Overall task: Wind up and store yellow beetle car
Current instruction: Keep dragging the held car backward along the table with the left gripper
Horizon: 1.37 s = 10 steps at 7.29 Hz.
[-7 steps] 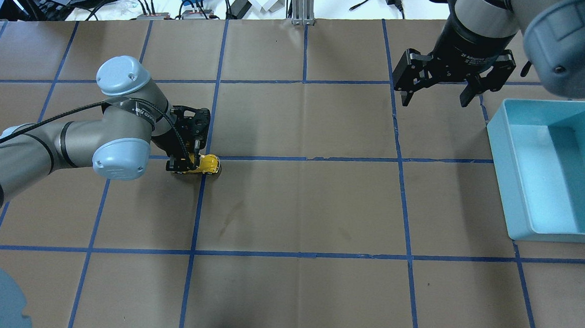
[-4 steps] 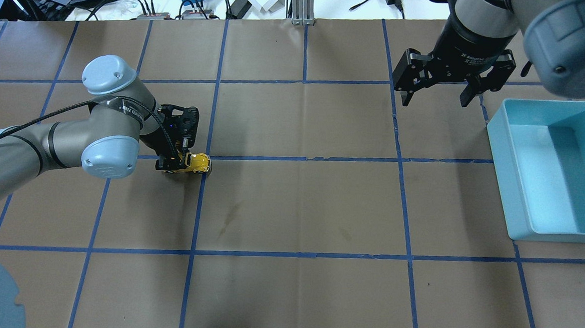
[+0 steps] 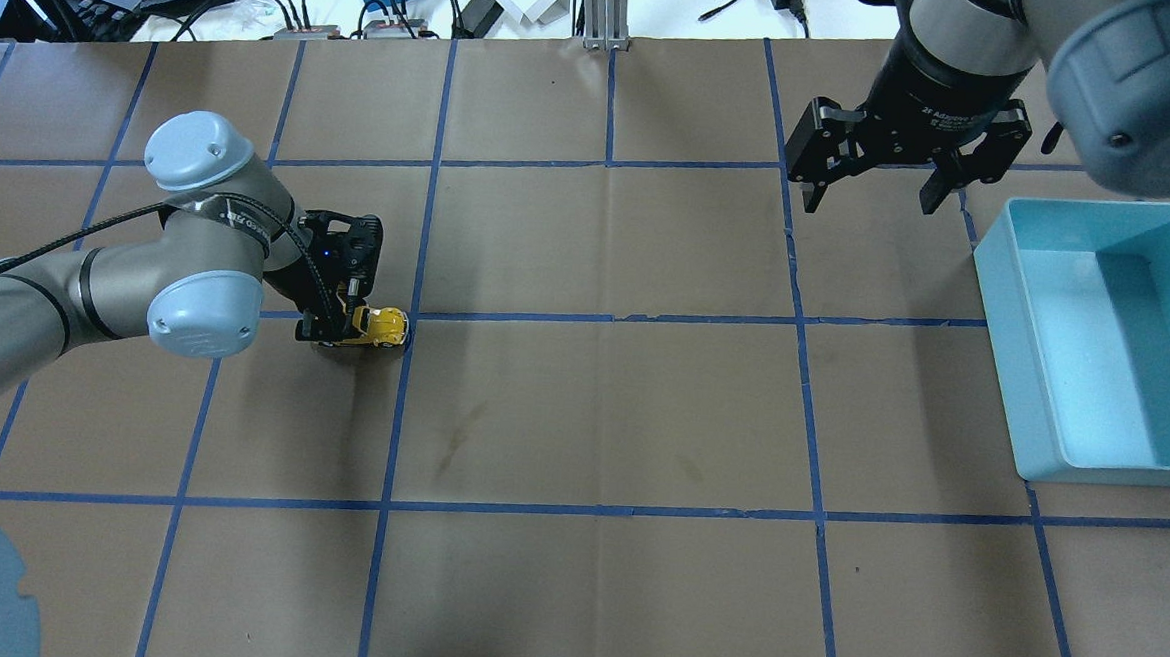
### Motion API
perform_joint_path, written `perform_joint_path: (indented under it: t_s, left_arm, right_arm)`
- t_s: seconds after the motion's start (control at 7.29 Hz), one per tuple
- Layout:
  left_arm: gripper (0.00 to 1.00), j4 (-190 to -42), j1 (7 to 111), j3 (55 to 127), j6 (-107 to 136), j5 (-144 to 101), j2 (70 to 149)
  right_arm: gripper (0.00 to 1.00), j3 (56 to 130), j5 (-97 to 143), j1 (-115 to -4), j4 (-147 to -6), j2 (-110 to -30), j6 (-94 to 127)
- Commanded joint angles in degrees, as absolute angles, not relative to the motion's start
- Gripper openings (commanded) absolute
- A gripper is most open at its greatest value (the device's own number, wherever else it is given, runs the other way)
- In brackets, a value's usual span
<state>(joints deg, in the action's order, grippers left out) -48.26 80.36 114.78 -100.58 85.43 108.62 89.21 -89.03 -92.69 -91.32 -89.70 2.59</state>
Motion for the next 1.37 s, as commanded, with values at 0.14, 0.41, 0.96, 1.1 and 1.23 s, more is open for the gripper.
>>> perform_joint_path:
  t_s: [0.14,0.41,0.96,1.1,1.23]
  left_arm:
    - [0.36,-48.3,78.0,114.9,-102.5,85.3,108.6]
    - [0.36,-48.3,77.3,114.8,-102.5,85.3,108.6]
    - [0.36,-48.3,74.9,114.8,-102.7,85.2,108.6]
    - [0.36,-48.3,74.1,114.9,-102.7,85.0,108.5]
    - [0.36,-48.3,73.2,114.9,-102.7,84.7,108.6]
  right_arm:
    - [1.0,89.2,-88.9,-92.6,-91.3,-89.7,2.6]
    - [1.0,89.2,-89.0,-92.7,-91.3,-89.7,2.6]
    - [1.0,89.2,-89.0,-92.7,-91.3,-89.7,2.6]
    - [1.0,89.2,-89.0,-92.7,-91.3,-89.7,2.6]
    - [1.0,89.2,-89.0,-92.7,-91.3,-89.7,2.6]
